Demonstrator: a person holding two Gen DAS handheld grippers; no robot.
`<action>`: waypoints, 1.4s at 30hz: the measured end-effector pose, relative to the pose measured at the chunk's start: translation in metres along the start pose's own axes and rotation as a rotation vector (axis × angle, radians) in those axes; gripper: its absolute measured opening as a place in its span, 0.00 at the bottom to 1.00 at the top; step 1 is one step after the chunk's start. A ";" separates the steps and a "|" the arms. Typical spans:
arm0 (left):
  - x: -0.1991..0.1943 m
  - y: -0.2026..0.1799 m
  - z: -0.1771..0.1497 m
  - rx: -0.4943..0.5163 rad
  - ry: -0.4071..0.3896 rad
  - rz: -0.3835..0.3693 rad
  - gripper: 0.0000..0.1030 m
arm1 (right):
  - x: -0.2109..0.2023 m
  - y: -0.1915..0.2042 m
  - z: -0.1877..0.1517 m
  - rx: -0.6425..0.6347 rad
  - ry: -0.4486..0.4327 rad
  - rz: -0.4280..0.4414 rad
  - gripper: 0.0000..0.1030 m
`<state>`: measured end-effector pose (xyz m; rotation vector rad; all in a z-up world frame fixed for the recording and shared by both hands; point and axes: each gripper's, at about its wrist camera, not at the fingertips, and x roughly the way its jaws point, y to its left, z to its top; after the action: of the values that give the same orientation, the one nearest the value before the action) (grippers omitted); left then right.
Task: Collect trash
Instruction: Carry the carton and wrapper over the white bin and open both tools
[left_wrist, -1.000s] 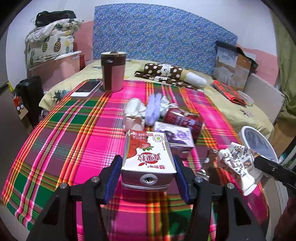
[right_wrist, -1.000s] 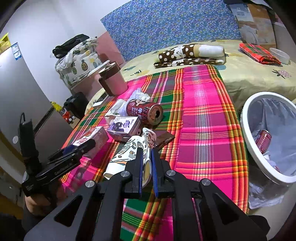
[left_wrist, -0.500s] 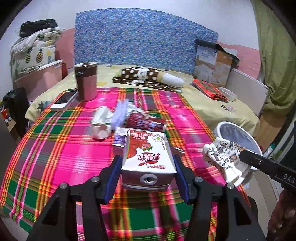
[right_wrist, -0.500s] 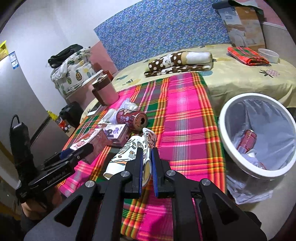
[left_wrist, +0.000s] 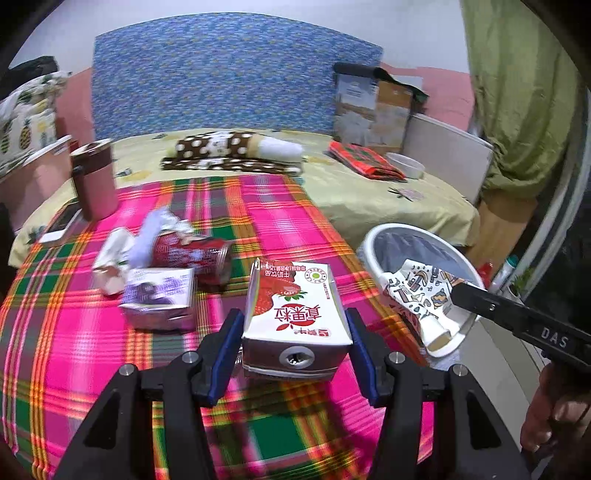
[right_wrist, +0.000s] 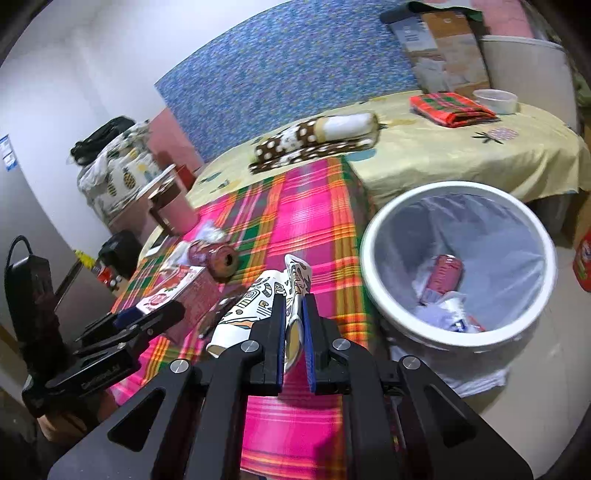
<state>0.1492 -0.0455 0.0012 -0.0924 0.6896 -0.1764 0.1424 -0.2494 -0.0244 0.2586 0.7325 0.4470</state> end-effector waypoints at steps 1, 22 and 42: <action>0.003 -0.005 0.002 0.009 0.002 -0.010 0.55 | -0.002 -0.005 0.000 0.008 -0.004 -0.008 0.11; 0.057 -0.082 0.023 0.127 0.061 -0.173 0.55 | -0.028 -0.088 0.005 0.158 -0.070 -0.172 0.11; 0.115 -0.121 0.025 0.175 0.153 -0.269 0.56 | -0.006 -0.114 0.009 0.144 0.017 -0.245 0.11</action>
<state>0.2363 -0.1856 -0.0336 -0.0030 0.8099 -0.5056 0.1792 -0.3523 -0.0576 0.2960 0.8035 0.1638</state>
